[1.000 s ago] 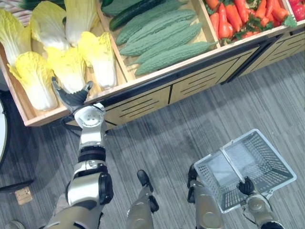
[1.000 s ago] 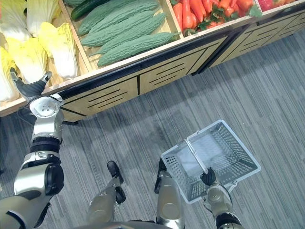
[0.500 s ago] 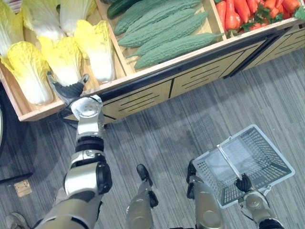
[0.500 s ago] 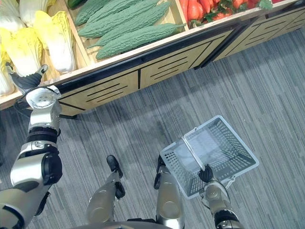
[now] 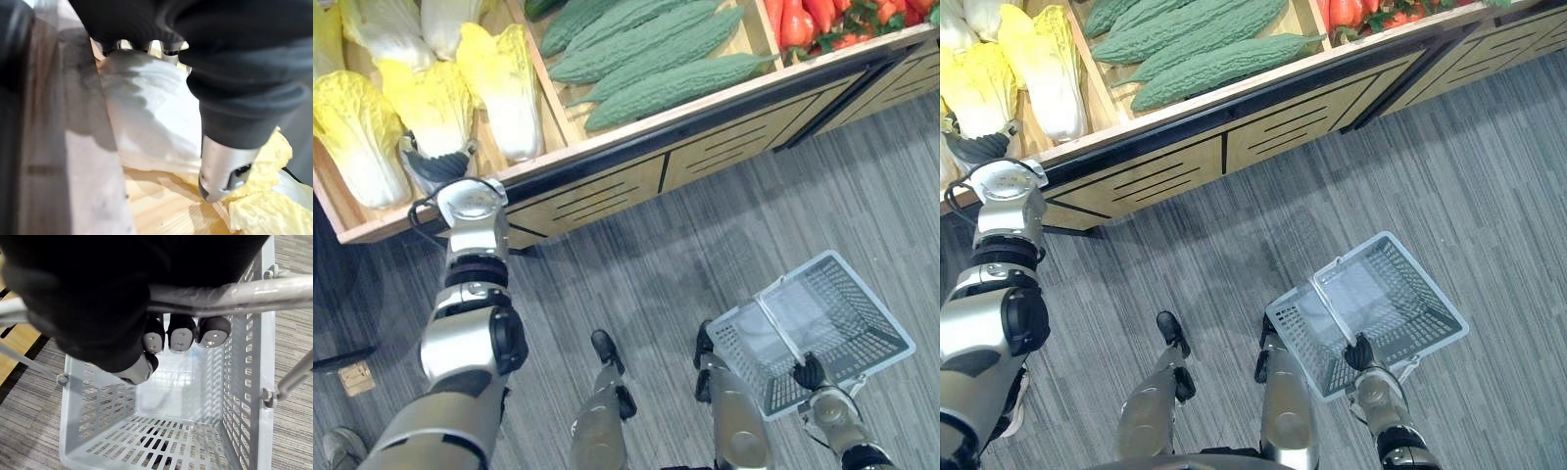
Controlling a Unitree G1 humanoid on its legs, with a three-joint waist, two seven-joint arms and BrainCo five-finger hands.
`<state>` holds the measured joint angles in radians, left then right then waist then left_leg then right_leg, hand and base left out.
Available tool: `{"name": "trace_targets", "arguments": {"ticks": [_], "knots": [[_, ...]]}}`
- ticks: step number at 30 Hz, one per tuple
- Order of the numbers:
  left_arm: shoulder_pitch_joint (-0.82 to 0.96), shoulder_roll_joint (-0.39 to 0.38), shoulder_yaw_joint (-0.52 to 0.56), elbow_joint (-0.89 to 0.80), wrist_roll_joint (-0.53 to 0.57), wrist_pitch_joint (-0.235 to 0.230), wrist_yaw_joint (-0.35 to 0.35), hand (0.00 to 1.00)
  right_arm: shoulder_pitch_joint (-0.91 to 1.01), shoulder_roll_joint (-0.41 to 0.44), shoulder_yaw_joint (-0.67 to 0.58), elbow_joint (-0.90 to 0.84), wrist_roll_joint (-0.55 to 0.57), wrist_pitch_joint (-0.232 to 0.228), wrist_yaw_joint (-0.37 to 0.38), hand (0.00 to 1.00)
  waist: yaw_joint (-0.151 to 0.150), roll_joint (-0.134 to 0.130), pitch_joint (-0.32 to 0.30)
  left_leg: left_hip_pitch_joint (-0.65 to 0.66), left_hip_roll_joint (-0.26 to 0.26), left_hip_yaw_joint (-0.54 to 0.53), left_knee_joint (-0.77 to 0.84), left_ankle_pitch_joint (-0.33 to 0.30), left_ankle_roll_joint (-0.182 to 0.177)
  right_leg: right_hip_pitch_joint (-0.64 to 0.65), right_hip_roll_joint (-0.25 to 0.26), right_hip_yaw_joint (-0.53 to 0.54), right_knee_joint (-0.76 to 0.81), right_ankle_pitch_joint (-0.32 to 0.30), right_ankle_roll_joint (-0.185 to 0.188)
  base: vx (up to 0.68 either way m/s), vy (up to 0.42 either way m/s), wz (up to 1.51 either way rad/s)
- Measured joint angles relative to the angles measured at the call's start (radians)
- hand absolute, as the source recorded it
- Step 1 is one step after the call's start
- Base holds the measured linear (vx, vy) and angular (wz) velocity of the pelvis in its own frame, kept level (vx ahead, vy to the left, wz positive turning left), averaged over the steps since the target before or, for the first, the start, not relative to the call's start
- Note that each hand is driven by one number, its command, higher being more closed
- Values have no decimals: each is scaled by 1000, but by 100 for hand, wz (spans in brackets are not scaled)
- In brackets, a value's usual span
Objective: Pick vegetable in the basket
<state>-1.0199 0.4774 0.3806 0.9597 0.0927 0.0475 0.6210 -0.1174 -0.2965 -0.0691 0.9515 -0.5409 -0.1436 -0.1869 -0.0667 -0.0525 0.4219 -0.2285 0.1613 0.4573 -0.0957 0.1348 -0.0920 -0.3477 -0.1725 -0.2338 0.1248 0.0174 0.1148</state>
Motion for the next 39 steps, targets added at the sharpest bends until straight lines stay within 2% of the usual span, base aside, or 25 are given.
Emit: {"name": "trace_targets", "arguments": {"ticks": [6, 13, 20, 23, 24, 29, 33, 39], "knots": [[-17, 13, 10, 11, 32, 10, -40, 100, -1, 0, 3, 0, 0, -1, 1, 100, 13, -3, 2, -13, 2, 10, 0, 1, -2, -17, 1, 7, 0, 3, -4, 55, 0, -3], [-32, 25, 28, 45, 62, 41, -81, 100, -1, 0, 31, 0, 1, -1, 8, 100, 16, -4, 2, 4, 9, 39, 0, 6, -9, -12, 3, 25, 0, 5, -7, 54, 1, -8], [-30, -7, 39, 65, 60, 43, -76, 100, 0, 2, 38, 9, 0, 1, 25, 100, 13, -6, 1, 45, 7, 51, 0, 6, -9, 26, -1, 32, 0, 10, -13, 44, 10, -2], [-2, -68, 39, -17, -3, 27, -46, 100, 3, 4, 37, 13, -1, 5, 27, 100, 13, -6, 1, 58, 5, 41, 0, 6, -9, 48, -5, 19, 0, 10, -13, 45, 28, 14], [25, -114, 39, -78, -15, 22, -32, 100, 5, 6, 36, 14, -4, 9, 29, 100, 14, -6, 1, 68, 3, 28, 0, 6, -9, 65, -8, 11, 0, 10, -13, 42, 25, 18], [134, -222, 39, -287, -35, 17, 33, 100, 26, 30, -8, 8, -11, 9, 32, 100, 16, -8, -1, 89, 3, -2, 0, 6, -9, 105, -6, -14, 0, 10, -13, 26, 18, 15], [186, -241, 50, -415, -33, 13, 84, 100, 38, 46, -42, 14, -11, 10, 40, 100, 18, -7, -3, 108, 2, -10, 0, 6, -8, 128, -2, -24, 0, 10, -13, -5, 6, 7], [226, -240, 58, -561, 10, -3, 150, 100, 77, 46, -52, 44, -12, 11, 43, 100, 16, -4, -76, 113, 2, -31, -2, 11, 0, 143, -1, -33, 0, 9, -13, -8, 3, 6]]}}
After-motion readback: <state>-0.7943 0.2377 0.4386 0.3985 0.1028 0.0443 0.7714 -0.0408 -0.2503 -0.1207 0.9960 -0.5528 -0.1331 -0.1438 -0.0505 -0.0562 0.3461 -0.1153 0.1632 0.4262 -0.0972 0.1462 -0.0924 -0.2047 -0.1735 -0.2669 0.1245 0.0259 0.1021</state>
